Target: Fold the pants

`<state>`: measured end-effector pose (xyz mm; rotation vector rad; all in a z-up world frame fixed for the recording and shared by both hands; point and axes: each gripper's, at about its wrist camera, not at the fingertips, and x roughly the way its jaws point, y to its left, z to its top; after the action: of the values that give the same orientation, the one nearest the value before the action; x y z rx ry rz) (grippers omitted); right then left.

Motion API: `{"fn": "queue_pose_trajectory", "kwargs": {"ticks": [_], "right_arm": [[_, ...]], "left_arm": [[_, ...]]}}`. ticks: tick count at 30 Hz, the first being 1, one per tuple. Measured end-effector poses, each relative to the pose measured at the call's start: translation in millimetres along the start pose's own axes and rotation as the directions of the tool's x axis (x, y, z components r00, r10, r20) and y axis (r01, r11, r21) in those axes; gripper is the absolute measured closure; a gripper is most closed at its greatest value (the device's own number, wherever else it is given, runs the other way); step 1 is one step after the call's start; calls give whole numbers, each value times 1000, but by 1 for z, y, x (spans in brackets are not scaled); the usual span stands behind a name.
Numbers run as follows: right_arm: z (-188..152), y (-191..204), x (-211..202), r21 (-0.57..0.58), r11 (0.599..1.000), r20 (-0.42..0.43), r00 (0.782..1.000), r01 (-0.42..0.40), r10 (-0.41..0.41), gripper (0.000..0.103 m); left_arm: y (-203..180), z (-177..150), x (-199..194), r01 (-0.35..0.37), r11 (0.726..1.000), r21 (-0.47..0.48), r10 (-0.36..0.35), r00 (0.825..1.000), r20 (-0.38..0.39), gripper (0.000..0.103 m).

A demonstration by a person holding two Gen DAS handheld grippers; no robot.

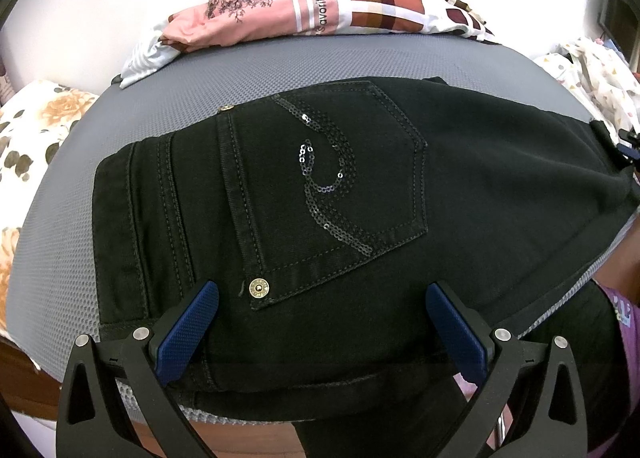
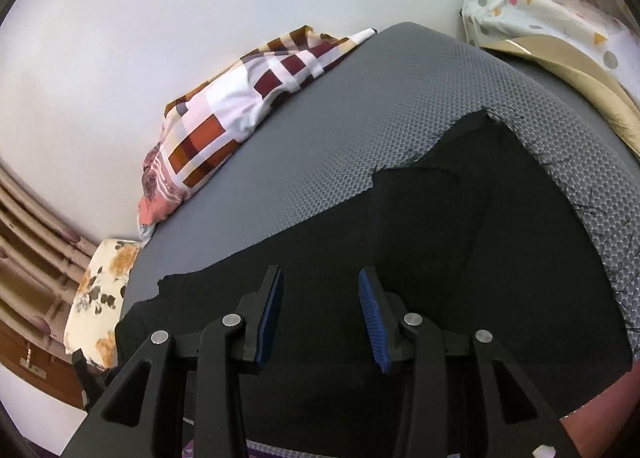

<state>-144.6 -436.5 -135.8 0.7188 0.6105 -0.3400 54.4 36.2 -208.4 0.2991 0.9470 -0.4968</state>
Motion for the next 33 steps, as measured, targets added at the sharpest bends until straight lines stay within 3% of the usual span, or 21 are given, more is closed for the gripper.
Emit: {"fn": "queue_pose_trajectory", "kwargs": {"ticks": [9, 14, 20, 21, 25, 33], "right_arm": [[17, -68, -1, 247, 969, 78, 997, -16, -3, 69], [31, -66, -7, 173, 979, 108, 986, 109, -129, 67], [12, -27, 9, -80, 961, 61, 964, 264, -259, 67], [9, -21, 10, -105, 957, 64, 962, 270, -265, 67], [5, -15, 8, -100, 969, 77, 973, 226, -219, 90], [6, -19, -3, -77, 965, 42, 967, 252, -250, 90]], "left_arm": [[0, -1, 0, 0, 1000, -2, 0, 1000, -2, 0], [0, -2, 1, -1, 1000, -2, 1, 1000, -1, 0], [0, -2, 1, -1, 1000, -1, 1, 1000, -2, 0], [0, -2, 1, -1, 1000, 0, 1, 1000, -3, 0], [1, -3, 1, 1, 1000, 0, -1, 1000, -6, 0], [1, -3, 1, -2, 1000, 1, 2, 1000, -2, 0]]}}
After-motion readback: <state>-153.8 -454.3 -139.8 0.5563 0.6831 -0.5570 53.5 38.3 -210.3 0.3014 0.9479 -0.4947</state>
